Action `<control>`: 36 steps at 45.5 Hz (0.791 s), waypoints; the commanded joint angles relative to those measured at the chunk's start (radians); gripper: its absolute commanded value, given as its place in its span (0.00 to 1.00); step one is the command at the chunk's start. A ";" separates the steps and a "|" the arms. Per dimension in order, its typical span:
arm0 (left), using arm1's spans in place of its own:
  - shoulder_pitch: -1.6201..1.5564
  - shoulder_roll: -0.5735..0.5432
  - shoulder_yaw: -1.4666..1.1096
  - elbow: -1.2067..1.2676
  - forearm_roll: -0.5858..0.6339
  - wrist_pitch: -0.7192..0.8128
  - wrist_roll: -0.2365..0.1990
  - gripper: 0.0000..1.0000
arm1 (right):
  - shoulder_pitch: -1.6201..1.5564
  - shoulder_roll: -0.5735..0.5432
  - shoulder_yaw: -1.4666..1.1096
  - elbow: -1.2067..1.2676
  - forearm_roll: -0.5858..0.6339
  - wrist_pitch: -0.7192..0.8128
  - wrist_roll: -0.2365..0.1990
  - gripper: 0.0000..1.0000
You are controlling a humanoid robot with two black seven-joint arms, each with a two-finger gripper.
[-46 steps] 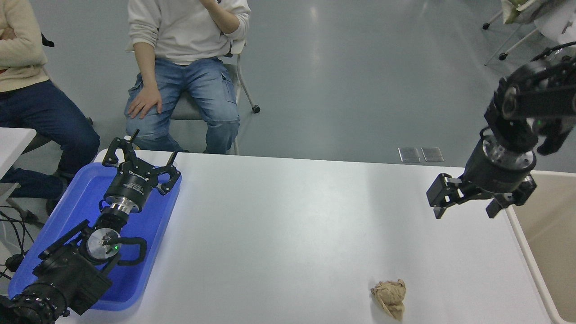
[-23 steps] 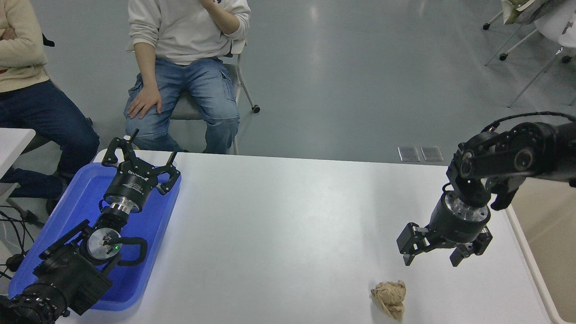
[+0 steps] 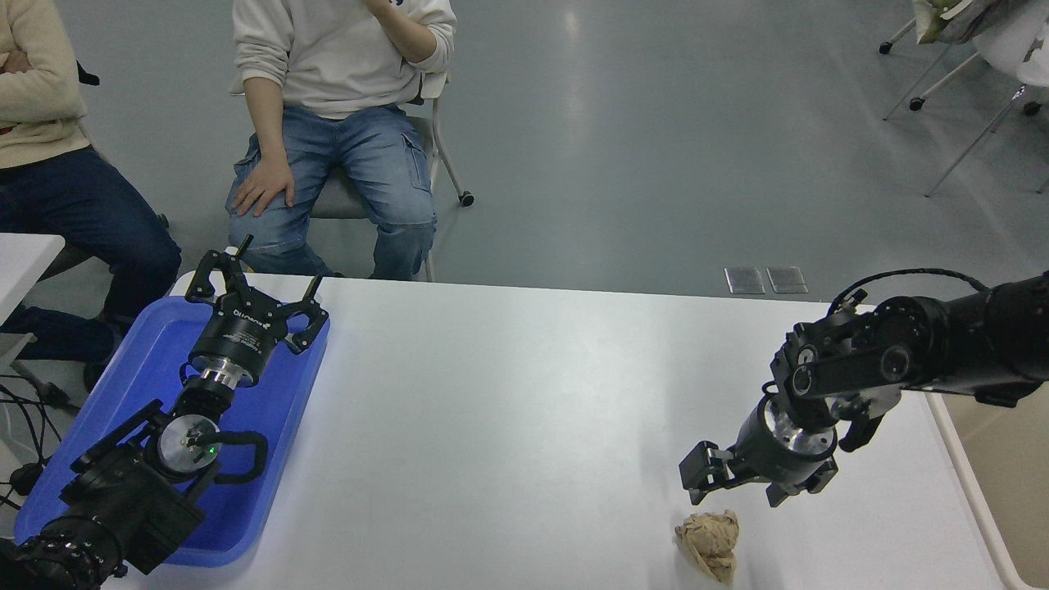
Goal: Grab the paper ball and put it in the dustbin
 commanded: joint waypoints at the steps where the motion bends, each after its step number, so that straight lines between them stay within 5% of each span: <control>1: 0.000 0.000 -0.001 0.000 0.000 0.000 0.000 1.00 | -0.083 0.021 0.020 -0.039 -0.022 -0.054 -0.001 0.99; 36: 0.000 0.000 0.001 0.000 0.000 0.000 0.000 1.00 | -0.169 0.034 0.023 -0.091 -0.081 -0.133 -0.002 0.98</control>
